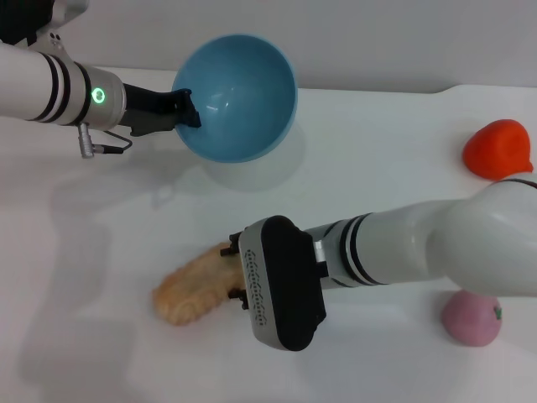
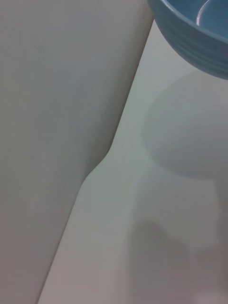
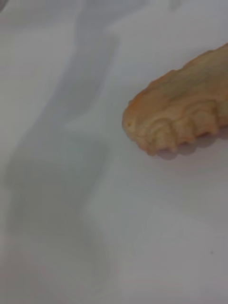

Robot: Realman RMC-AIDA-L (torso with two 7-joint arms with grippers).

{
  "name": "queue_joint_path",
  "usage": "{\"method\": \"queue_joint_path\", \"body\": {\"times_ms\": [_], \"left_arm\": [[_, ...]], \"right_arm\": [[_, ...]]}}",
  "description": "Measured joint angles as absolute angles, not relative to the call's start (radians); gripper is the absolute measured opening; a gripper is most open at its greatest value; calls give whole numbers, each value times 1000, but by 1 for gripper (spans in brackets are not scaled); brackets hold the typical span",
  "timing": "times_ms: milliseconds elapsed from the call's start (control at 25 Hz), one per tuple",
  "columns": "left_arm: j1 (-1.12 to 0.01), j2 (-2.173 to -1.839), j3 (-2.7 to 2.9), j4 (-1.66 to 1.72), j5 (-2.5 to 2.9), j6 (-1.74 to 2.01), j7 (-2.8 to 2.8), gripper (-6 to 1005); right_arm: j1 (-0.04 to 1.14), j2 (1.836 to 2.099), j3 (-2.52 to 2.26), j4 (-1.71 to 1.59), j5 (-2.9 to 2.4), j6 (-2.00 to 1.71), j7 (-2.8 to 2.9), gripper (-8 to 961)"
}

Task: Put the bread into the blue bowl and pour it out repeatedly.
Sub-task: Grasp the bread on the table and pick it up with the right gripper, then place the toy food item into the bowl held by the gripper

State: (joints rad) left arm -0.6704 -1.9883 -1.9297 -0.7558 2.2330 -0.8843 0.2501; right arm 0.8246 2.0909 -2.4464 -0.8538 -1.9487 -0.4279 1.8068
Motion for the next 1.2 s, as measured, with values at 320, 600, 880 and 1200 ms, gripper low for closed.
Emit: {"method": "queue_joint_path", "body": {"times_ms": [320, 600, 880, 1200], "left_arm": [[-670, -1992, -1930, -756, 2231, -884, 250, -2], [-670, -1993, -1930, -756, 2236, -886, 250, -2], [-668, -1993, -1930, -754, 2237, -889, 250, -1], [-676, -2005, -1913, -729, 2280, -892, 248, 0]], "right_arm": [[802, 2091, -2470, -840, -1948, -363, 1805, 509], [690, 2088, -2336, -931, -1932, -392, 1806, 374], [526, 2083, -2077, -1098, -1922, -647, 1806, 308], [334, 2081, -1874, -1246, -1760, -939, 1764, 251]]}}
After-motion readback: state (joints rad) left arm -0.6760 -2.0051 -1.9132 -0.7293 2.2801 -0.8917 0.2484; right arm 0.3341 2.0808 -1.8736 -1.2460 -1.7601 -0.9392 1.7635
